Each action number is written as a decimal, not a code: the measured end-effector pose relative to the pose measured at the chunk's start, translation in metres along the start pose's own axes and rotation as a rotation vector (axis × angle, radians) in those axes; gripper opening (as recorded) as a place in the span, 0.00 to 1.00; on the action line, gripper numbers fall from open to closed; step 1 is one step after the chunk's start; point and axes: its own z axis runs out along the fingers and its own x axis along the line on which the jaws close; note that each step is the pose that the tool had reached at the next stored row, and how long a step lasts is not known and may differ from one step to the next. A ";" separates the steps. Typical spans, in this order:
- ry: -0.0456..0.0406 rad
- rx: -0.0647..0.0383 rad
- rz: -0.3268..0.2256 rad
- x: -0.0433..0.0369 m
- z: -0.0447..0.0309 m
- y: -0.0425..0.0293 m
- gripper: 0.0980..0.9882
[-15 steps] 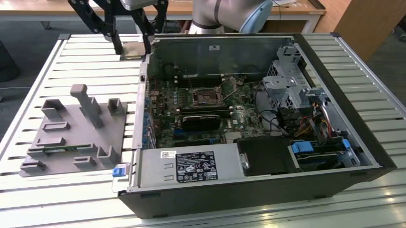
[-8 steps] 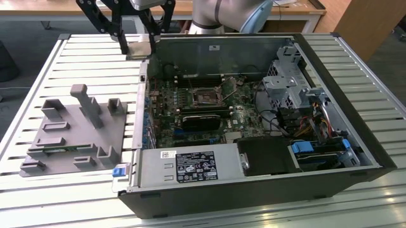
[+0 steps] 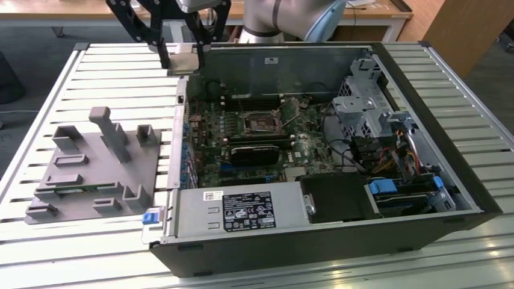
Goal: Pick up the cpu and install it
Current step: 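Pick up the cpu and move it towards the insertion slot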
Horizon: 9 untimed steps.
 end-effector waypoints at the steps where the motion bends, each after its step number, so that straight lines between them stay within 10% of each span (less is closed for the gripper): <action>1: 0.0000 0.000 0.000 -0.0013 0.0000 0.0001 0.50; 9: 0.0000 0.000 0.000 -0.0108 0.0001 0.0005 0.50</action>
